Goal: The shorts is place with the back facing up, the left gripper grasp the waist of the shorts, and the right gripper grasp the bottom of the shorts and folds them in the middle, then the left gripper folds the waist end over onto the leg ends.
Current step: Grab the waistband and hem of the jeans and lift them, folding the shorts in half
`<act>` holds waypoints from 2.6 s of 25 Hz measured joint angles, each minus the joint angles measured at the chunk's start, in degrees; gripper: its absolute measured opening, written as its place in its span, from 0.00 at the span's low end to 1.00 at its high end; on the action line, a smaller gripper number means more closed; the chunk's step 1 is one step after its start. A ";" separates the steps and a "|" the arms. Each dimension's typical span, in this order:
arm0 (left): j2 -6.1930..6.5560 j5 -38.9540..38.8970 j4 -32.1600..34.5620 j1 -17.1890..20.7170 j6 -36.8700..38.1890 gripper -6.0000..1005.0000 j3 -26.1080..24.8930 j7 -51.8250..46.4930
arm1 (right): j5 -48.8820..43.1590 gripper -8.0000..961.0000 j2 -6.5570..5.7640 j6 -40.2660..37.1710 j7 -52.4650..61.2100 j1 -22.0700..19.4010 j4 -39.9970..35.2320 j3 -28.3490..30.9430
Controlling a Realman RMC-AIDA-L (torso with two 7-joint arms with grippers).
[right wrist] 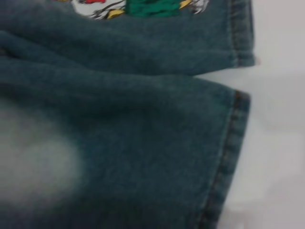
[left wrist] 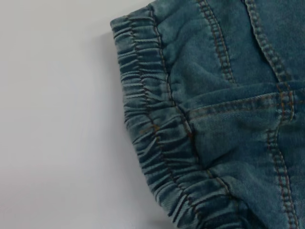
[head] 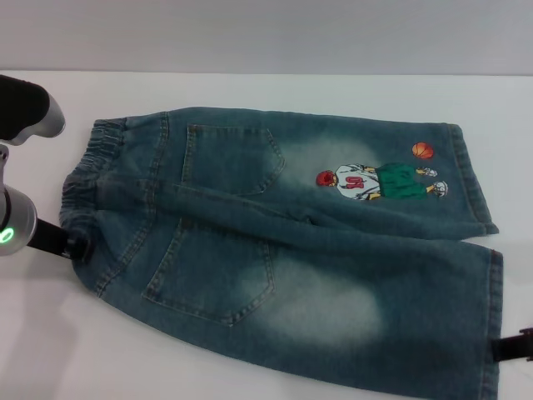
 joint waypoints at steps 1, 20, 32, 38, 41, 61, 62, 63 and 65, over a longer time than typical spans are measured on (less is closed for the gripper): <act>0.00 0.00 0.00 0.00 0.00 0.29 0.00 0.00 | 0.35 0.72 0.03 -0.21 0.00 -0.04 0.00 0.00; -0.27 -0.18 -0.07 -0.64 0.70 0.24 1.37 -1.09 | 0.44 0.72 1.23 -3.19 0.02 -0.24 -0.28 -1.07; -0.27 -1.05 0.00 -1.12 0.91 0.24 2.13 -1.23 | 0.28 0.72 1.99 -3.37 0.07 -0.55 -0.53 -2.55; -0.27 -1.58 0.43 -1.37 1.53 0.23 2.76 -1.70 | 0.15 0.72 1.98 -4.04 0.08 -0.10 -1.82 -2.53; -0.27 -1.59 0.55 -1.43 1.62 0.23 2.77 -1.70 | -0.24 0.72 1.92 -4.34 0.08 0.31 -2.57 -2.88; -0.28 -2.37 1.38 -2.53 2.03 0.23 2.84 -1.71 | -4.00 0.72 3.09 -4.13 0.08 0.94 -3.00 -5.41; -0.28 -2.40 1.38 -2.53 2.03 0.23 2.84 -1.70 | -3.92 0.72 3.15 -4.10 0.08 0.94 -3.05 -5.43; -0.28 -2.41 1.38 -2.53 2.03 0.23 2.84 -1.71 | -3.87 0.72 3.21 -4.08 0.08 0.94 -3.10 -5.45; -0.28 -2.41 1.38 -2.53 2.03 0.23 2.84 -1.70 | -3.85 0.72 3.39 -4.26 0.08 0.94 -3.14 -5.47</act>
